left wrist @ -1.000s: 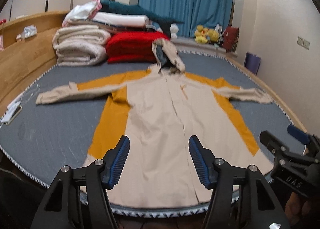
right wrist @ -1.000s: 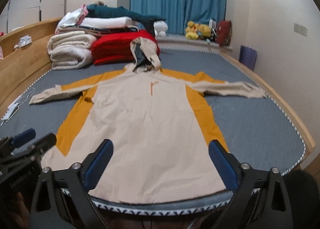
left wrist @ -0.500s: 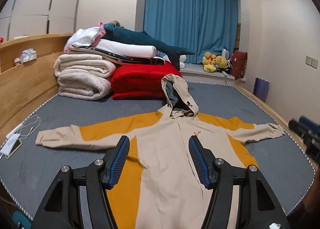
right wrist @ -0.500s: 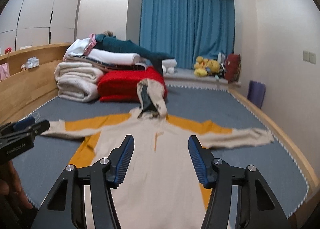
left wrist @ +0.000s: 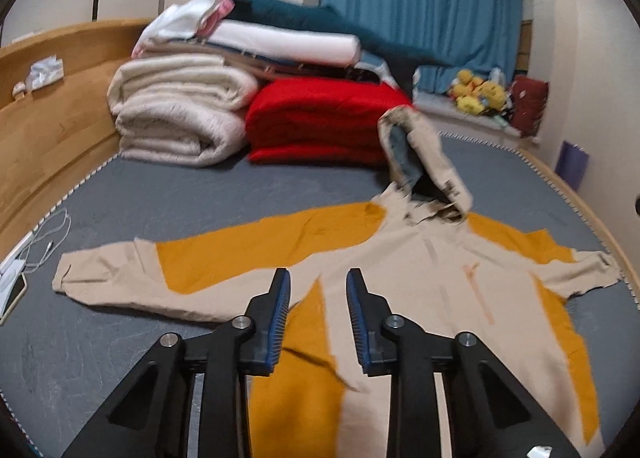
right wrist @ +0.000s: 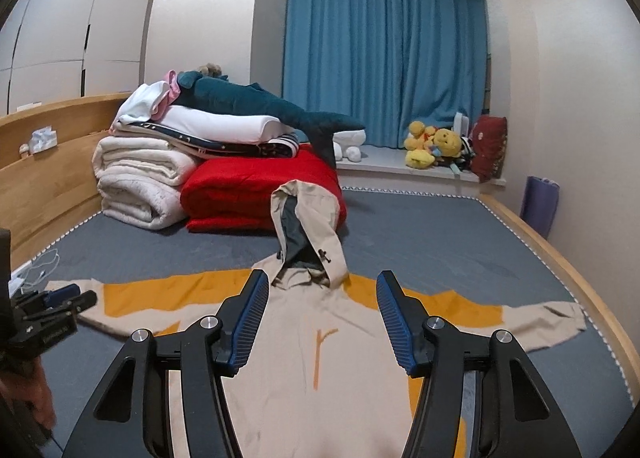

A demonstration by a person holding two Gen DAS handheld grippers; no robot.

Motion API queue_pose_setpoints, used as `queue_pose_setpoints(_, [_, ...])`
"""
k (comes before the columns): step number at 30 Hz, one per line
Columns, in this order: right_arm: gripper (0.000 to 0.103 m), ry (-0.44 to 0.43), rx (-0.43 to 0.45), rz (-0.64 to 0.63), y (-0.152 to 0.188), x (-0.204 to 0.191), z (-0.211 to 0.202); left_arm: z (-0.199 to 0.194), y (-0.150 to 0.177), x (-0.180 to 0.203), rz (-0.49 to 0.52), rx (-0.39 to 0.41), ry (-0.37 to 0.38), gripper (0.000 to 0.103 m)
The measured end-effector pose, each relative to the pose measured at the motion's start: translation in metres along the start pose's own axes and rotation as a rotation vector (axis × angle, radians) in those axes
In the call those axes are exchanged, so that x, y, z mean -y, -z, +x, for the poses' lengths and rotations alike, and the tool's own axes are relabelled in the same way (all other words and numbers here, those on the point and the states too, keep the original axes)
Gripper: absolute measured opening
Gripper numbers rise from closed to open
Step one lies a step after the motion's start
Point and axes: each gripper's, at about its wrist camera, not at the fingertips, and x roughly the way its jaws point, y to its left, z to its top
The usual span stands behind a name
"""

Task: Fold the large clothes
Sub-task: 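Move the left tool over the jacket toward the sleeve cuff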

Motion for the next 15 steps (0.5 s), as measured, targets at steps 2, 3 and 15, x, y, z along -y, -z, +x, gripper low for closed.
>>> queue_pose_setpoints(2, [0.057,0.001,-0.054,0.008,0.013,0.002,0.02,0.018,-0.001,-0.016,-0.036,-0.027,0.004,0.025])
queue_pose_setpoints(3, [0.057,-0.012,-0.081,0.019,0.018,0.004,0.03,0.025,-0.001,-0.023,-0.049,-0.034,0.0,0.025])
queue_pose_setpoints(15, [0.057,-0.012,-0.167,-0.023,0.041,-0.006,0.083,0.104,0.023,-0.155,-0.272,-0.167,-0.141,0.025])
